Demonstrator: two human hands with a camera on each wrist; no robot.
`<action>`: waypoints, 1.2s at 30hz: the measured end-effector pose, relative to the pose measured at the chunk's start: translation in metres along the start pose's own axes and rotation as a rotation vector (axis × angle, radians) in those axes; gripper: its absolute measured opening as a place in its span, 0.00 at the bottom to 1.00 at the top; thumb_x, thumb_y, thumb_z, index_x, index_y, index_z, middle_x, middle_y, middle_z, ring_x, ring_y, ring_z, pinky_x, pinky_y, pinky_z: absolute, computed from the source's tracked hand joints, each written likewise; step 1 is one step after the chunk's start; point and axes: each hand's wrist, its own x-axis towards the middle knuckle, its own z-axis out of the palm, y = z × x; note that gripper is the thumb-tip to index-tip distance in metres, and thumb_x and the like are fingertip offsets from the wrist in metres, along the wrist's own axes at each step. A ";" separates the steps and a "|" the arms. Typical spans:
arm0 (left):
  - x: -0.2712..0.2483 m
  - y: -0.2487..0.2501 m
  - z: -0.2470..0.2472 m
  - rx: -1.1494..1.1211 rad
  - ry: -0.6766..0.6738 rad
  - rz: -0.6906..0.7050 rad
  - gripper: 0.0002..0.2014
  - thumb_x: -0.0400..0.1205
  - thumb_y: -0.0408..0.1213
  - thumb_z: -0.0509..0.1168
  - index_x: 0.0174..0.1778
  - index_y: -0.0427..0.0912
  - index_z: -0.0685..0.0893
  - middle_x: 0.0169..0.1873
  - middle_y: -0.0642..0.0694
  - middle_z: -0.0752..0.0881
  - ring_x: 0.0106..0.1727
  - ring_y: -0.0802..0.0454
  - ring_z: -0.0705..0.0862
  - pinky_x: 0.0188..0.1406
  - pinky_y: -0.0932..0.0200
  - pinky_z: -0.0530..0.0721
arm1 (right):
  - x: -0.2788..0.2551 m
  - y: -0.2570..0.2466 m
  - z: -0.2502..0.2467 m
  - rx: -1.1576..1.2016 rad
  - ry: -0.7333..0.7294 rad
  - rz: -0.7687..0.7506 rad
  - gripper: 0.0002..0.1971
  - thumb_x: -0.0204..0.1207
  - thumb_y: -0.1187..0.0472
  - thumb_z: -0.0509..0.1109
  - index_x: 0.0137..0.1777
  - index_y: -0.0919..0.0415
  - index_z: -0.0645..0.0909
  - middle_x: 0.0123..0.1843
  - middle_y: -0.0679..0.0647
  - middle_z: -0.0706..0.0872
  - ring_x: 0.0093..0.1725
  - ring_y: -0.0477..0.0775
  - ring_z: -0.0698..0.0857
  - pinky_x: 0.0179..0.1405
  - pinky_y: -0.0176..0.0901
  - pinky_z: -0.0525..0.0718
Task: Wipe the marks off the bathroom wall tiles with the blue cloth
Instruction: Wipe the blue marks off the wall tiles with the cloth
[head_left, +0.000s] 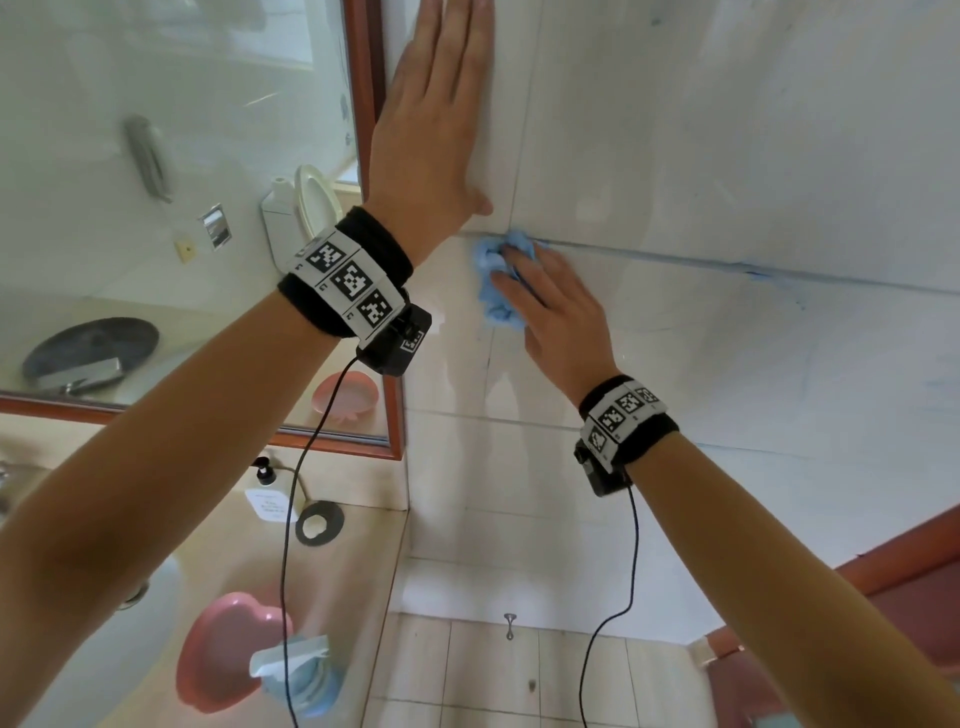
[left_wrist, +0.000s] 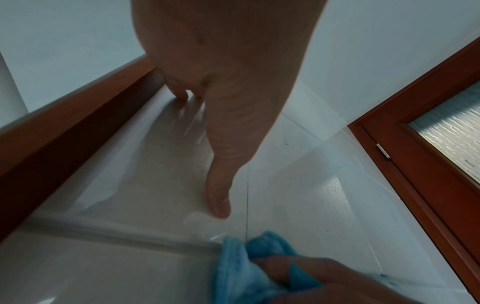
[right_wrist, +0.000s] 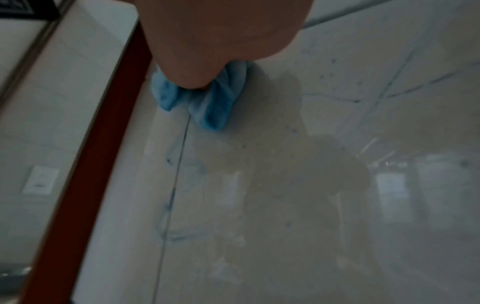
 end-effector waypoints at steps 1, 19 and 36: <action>0.000 0.000 0.001 -0.004 -0.007 -0.001 0.70 0.65 0.61 0.85 0.92 0.34 0.49 0.92 0.36 0.55 0.93 0.36 0.52 0.93 0.45 0.54 | 0.002 -0.002 0.002 0.017 0.026 0.026 0.20 0.81 0.78 0.65 0.70 0.66 0.85 0.79 0.61 0.81 0.80 0.65 0.76 0.80 0.62 0.76; -0.002 0.000 0.001 -0.027 -0.010 -0.012 0.70 0.64 0.63 0.85 0.92 0.33 0.52 0.91 0.37 0.57 0.93 0.36 0.54 0.93 0.46 0.53 | -0.112 -0.022 0.069 0.061 -0.356 -0.335 0.16 0.79 0.68 0.76 0.66 0.63 0.86 0.74 0.58 0.85 0.75 0.62 0.83 0.78 0.57 0.80; -0.002 0.000 0.010 -0.032 -0.061 -0.031 0.55 0.67 0.60 0.84 0.84 0.35 0.69 0.80 0.39 0.75 0.82 0.37 0.72 0.86 0.49 0.66 | -0.013 -0.011 0.042 0.032 0.150 0.046 0.18 0.89 0.73 0.58 0.67 0.66 0.89 0.73 0.63 0.86 0.76 0.64 0.78 0.71 0.62 0.84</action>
